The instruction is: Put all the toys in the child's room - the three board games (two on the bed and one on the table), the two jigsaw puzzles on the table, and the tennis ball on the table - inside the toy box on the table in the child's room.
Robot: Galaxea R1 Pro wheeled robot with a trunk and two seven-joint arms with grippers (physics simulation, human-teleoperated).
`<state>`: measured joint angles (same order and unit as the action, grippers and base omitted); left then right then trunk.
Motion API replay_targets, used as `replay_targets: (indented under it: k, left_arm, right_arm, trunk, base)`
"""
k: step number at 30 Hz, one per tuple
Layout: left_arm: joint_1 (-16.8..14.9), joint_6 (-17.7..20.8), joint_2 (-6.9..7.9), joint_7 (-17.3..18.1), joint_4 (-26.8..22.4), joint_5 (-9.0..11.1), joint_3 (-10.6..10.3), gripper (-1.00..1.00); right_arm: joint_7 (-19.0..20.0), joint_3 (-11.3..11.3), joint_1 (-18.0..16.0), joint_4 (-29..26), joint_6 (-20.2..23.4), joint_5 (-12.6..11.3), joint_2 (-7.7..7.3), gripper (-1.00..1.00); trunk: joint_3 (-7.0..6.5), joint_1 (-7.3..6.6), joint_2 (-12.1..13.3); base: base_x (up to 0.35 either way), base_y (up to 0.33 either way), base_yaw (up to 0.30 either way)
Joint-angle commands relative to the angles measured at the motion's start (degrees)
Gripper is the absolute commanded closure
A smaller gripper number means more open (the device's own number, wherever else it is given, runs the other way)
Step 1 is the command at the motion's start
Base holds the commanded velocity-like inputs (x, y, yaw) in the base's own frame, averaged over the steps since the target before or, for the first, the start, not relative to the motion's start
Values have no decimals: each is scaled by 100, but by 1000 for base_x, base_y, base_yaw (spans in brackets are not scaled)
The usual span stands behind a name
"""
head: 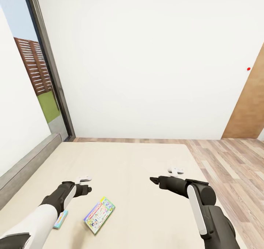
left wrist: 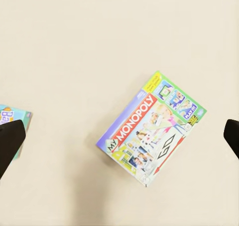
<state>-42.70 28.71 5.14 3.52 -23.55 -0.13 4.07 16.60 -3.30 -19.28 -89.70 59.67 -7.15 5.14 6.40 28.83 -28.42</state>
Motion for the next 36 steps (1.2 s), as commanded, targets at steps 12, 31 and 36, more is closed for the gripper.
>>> replay_targets:
  k: [12, 31, 36]
  left_arm:
    - [-2, 10, -12, 43, -11, -4, 30, -100]
    - [-7, 30, -6, 48, -56, 11, 53, -100]
    - [-82, 187, 3, 52, -165, 40, 62, -100]
  right_arm:
    - [-9, -20, -6, -4, 33, -41, 6, -100]
    - [-56, -417, -598, 1025, 33, 32, -2, -100]
    - [-54, -450, -630, 1096, 33, 37, -88, -100]
  trunk:
    - [12, 3, -11]
    - [163, 3, -11]
    - [211, 3, -11]
  base:
    - [0, 0, 0]
    - [0, 0, 0]
    - [0, 0, 0]
